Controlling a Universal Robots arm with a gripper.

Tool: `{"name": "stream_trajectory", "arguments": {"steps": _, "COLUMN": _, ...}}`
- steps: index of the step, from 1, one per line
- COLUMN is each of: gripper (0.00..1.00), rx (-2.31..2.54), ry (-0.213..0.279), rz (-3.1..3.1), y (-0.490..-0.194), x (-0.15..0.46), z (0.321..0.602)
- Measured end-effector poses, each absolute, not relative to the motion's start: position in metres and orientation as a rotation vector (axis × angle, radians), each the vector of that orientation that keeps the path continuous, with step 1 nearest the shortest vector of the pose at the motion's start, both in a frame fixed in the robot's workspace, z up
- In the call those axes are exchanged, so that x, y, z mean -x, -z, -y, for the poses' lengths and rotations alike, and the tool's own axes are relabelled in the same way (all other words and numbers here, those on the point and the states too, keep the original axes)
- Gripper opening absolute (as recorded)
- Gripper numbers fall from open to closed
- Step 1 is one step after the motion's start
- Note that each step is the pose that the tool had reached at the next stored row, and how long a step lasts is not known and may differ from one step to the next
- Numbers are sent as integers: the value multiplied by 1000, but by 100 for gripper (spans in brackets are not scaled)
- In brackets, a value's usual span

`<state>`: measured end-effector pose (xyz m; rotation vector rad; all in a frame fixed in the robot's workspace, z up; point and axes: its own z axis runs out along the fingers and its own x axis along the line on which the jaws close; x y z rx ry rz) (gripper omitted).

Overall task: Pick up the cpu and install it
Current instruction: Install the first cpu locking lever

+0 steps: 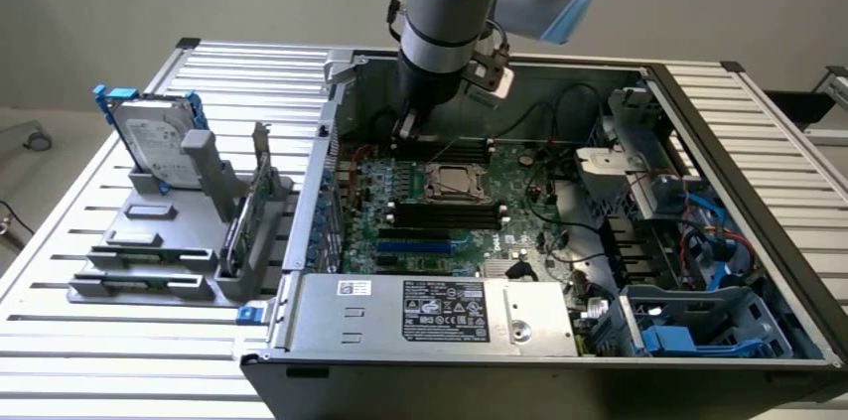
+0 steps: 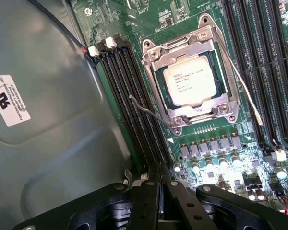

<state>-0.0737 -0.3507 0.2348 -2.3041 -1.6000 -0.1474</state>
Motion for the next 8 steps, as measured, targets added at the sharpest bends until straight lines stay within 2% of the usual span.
{"name": "stream_trajectory", "arguments": {"steps": 8, "gripper": 11, "rx": 2338, "ry": 162, "rz": 1597, "y": -231, "x": 72, "z": 345}}
